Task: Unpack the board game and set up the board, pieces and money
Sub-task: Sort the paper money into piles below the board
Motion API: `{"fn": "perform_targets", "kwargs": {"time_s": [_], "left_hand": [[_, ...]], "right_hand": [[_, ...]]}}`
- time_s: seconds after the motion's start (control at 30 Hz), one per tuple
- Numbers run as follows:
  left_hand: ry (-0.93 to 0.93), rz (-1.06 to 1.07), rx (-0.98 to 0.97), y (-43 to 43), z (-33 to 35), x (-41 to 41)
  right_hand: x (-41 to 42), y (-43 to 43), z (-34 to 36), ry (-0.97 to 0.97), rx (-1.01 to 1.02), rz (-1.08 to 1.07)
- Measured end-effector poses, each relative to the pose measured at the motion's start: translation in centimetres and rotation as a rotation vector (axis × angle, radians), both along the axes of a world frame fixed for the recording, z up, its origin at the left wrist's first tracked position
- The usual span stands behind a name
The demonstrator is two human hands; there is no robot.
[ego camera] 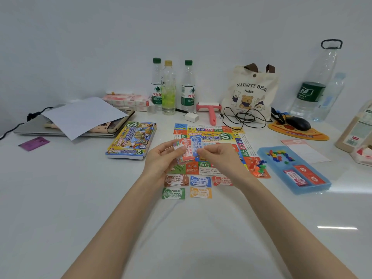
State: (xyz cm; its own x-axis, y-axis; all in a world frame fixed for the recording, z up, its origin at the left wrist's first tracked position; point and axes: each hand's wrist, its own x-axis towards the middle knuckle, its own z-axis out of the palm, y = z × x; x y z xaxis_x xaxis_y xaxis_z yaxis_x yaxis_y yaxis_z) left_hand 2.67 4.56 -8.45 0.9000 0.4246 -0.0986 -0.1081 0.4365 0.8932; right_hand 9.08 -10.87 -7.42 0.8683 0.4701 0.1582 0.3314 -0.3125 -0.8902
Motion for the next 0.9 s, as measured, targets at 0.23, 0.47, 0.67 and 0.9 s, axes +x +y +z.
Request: {"fn": "perform_targets", "kwargs": {"time_s": [0.23,0.47,0.67,0.9], "left_hand": [[0.025,0.116,0.035,0.2,-0.2,0.0],[0.022,0.131,0.042,0.4,-0.3,0.0],[0.04,0.128,0.048,0.3,-0.3,0.0],[0.041,0.111,0.037,0.3,-0.2,-0.1]], "right_hand": [[-0.2,-1.4,0.5,-0.182,-0.21,-0.039],[0.1,-2.9,0.2,-0.22,-0.35,0.038],[0.0,-3.2,0.0,-0.221,-0.301,0.011],[-0.4,-3.3,0.6,-0.376,-0.372,-0.028]]}}
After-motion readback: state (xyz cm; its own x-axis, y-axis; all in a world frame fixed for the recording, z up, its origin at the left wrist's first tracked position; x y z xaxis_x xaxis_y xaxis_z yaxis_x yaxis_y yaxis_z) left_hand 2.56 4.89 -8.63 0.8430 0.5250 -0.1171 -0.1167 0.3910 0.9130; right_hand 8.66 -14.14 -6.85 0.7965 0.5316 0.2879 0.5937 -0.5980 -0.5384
